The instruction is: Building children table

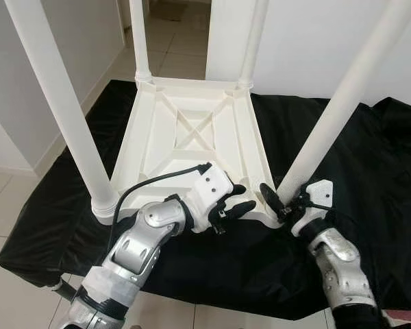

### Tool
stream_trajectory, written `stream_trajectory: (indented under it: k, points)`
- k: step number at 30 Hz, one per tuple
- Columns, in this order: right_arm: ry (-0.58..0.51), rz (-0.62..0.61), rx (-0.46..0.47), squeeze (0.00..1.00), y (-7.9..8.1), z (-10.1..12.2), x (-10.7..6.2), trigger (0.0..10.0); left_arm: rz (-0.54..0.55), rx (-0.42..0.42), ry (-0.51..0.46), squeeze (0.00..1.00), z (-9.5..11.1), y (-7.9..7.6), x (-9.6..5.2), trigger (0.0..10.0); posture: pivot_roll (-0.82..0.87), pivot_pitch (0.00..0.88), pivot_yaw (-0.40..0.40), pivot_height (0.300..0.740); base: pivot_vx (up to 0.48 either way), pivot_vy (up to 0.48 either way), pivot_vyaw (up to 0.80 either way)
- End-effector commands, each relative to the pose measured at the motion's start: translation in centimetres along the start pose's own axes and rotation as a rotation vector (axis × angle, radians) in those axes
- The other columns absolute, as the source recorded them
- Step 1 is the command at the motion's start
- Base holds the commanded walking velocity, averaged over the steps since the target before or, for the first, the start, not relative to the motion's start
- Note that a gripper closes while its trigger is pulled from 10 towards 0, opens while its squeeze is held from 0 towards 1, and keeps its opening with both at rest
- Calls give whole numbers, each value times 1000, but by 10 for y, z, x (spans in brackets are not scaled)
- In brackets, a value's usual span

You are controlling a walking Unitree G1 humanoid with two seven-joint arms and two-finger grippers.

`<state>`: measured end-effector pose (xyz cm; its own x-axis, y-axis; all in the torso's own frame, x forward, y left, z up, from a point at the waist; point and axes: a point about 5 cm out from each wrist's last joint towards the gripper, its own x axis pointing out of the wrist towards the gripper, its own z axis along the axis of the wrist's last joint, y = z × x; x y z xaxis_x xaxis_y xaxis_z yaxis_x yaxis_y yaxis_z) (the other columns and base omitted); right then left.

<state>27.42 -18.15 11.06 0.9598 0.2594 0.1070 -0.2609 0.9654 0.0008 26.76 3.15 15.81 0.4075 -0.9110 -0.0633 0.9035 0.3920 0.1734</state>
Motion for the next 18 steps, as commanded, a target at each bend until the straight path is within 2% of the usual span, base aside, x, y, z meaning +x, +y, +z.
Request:
stream_trajectory:
  k: [1,3,4,7,8,12,14,18]
  points:
    - [15,-130,21,0,-6,-1,-3,10000,-15,-15,13,0,-6,-5,1,10000,-98,0,-32,740,0,0,0]
    - [18,-232,47,0,5,-2,-7,10000,-10,-19,14,0,-6,-5,1,10000,-91,0,-39,740,0,0,0]
    - [18,-232,47,0,5,-2,-7,10000,-10,-19,14,0,-6,-5,1,10000,-91,0,-39,740,0,0,0]
    - [27,-312,68,0,21,-3,-7,10000,5,-24,15,0,-6,-3,0,10000,-90,0,-41,740,0,0,0]
    - [27,-312,68,0,21,-3,-7,10000,5,-24,15,0,-6,-3,0,10000,-90,0,-41,740,0,0,0]
    - [30,-381,104,0,42,1,1,10000,7,-14,13,0,-5,-3,-1,10000,-83,0,-43,740,0,0,0]
    - [22,-367,85,0,44,4,1,10000,11,-15,13,0,-5,-2,-1,10000,-88,0,-37,740,0,0,0]
    - [26,-373,47,0,39,6,-2,10000,1,-11,20,0,-7,-4,-2,10000,-84,0,-47,740,0,0,0]
